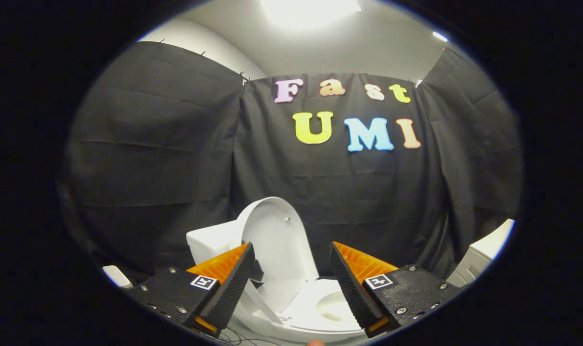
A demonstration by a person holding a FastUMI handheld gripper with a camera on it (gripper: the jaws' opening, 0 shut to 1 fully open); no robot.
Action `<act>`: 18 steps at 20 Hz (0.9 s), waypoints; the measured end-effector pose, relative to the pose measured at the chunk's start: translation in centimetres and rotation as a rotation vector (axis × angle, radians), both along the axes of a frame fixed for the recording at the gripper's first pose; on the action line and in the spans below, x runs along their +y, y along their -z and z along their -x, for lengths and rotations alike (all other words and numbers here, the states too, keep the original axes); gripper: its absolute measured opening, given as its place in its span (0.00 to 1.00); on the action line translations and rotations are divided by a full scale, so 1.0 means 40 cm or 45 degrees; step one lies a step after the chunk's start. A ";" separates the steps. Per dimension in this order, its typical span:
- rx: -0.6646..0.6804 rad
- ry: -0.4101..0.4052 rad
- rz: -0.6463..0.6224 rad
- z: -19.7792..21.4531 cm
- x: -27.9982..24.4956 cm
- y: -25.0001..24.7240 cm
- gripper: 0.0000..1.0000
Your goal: Open the toilet lid.
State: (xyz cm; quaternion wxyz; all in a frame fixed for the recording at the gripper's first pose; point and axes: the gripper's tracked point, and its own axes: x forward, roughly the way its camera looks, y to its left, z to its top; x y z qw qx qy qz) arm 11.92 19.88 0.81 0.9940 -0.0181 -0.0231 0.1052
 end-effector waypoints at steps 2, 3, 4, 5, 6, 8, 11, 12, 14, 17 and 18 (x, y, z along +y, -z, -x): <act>-0.045 0.024 0.012 0.022 -0.069 -0.026 0.96; -0.067 0.039 0.023 0.038 -0.102 -0.037 0.96; -0.087 0.061 0.038 0.051 -0.138 -0.048 0.96; -0.100 0.079 0.055 0.067 -0.170 -0.052 0.95; -0.111 0.095 0.069 0.080 -0.197 -0.051 0.96; -0.122 0.125 0.085 0.108 -0.247 -0.048 0.96; -0.123 0.191 0.050 0.147 -0.322 -0.032 0.96; -0.110 0.208 0.030 0.156 -0.341 -0.019 0.95; -0.080 0.240 -0.008 0.176 -0.379 -0.004 0.96; -0.058 0.268 -0.077 0.201 -0.424 -0.005 0.95; -0.057 0.277 -0.097 0.207 -0.439 -0.003 0.96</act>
